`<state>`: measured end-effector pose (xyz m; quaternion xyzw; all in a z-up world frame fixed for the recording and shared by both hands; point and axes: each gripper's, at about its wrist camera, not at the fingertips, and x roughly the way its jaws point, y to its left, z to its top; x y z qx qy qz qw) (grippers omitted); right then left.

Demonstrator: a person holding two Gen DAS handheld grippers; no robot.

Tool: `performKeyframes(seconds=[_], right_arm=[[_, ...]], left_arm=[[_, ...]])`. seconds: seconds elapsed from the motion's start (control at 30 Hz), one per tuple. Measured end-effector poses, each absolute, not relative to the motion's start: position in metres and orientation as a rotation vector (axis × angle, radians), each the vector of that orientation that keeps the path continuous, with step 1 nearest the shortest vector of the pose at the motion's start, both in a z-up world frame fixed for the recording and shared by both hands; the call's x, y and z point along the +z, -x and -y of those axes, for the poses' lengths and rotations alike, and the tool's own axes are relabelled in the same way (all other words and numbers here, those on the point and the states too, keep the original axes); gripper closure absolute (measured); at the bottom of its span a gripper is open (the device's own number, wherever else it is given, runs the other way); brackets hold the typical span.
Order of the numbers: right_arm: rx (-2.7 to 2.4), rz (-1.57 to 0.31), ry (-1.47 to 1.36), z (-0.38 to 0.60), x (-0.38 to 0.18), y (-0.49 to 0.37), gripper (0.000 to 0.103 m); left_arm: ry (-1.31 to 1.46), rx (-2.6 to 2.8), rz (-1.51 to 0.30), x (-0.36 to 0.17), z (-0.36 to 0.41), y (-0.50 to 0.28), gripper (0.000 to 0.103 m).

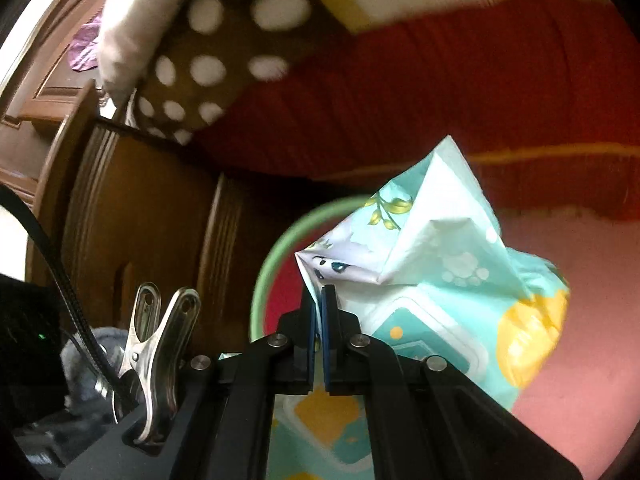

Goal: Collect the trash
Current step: 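Lower the teal packet with the right gripper into the red bin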

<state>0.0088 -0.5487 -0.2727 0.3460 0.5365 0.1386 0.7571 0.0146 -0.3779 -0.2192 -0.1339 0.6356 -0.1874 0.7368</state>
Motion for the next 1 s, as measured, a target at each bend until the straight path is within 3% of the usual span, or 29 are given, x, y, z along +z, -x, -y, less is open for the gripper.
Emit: performKeyframes(seconds=[0.5,0.73,1.0], right_arm=[[0.367,-1.125,-0.728,0.525,-0.326,-0.010,0.098],[0.297,-1.283,-0.764,0.517,-0.368,-0.023,0.098],[0.287,-1.275,-0.758,0.523,-0.367,-0.020,0.098]], left_arm=[[0.203,-0.306,-1.457,-0.250,0.398,-0.021,0.103],[0.217,-0.303,-1.475,-0.256,0.403,-0.026,0.103],[0.218,-0.306,-1.493,-0.264,0.394,-0.029,0.103]])
